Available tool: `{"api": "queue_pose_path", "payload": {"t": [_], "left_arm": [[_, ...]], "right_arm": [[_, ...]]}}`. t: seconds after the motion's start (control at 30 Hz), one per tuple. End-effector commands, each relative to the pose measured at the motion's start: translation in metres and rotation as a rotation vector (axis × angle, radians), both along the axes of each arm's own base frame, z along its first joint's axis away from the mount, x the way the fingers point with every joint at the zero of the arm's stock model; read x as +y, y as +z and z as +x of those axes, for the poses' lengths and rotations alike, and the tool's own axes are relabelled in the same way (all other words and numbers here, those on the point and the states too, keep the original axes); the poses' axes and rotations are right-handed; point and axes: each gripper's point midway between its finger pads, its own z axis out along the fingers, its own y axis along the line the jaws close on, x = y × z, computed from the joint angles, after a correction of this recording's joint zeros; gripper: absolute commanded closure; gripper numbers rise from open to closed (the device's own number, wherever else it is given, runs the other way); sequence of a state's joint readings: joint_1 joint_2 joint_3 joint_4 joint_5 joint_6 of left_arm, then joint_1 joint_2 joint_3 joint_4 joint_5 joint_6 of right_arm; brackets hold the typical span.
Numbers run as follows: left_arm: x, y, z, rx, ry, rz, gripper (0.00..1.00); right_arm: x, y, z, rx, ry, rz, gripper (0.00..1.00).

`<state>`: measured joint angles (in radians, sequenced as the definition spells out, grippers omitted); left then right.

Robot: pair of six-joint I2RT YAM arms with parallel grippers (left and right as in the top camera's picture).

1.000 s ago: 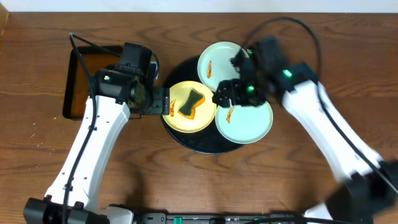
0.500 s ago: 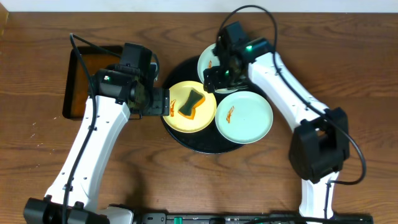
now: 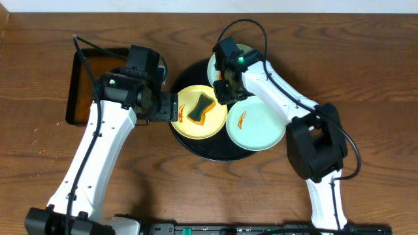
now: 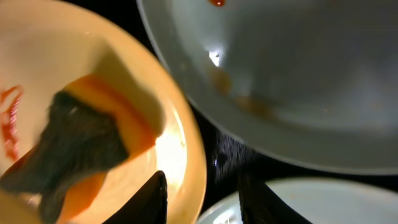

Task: Clean dirty plates on tray and stack at the side
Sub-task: 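Reach the right gripper to the yellow plate rim and grip it, then press the sponge onto the yellow plate with the left gripper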

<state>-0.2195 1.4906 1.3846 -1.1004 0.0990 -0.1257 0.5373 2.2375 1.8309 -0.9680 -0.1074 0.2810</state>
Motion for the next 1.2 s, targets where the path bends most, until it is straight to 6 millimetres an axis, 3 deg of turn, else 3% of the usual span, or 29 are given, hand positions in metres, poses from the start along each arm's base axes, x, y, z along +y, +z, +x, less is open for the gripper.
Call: {"api": "queue_pose_path", "payload": {"t": [0.0, 0.23, 0.57, 0.87, 1.03, 1.17], "left_arm": [[0.000, 0.000, 0.000, 0.004, -0.015, 0.006, 0.19], [0.000, 0.000, 0.000, 0.004, -0.015, 0.006, 0.19], [0.000, 0.000, 0.002, -0.005, -0.015, 0.004, 0.19], [-0.006, 0.005, 0.022, -0.082, 0.007, -0.028, 0.19], [-0.025, -0.003, 0.040, -0.101, -0.064, -0.101, 0.23], [-0.043, -0.026, 0.050, -0.069, -0.207, -0.141, 0.28]], "right_arm": [[0.003, -0.015, 0.000, 0.014, -0.007, -0.016, 0.65], [0.006, -0.025, -0.002, 0.036, -0.002, -0.012, 0.68], [0.006, -0.037, -0.007, 0.060, 0.004, -0.028, 0.82], [0.006, -0.037, -0.010, 0.068, 0.008, -0.032, 0.87], [0.006, -0.037, -0.010, 0.068, 0.008, -0.032, 0.97], [0.006, -0.037, -0.010, 0.068, 0.008, -0.032, 0.98]]}}
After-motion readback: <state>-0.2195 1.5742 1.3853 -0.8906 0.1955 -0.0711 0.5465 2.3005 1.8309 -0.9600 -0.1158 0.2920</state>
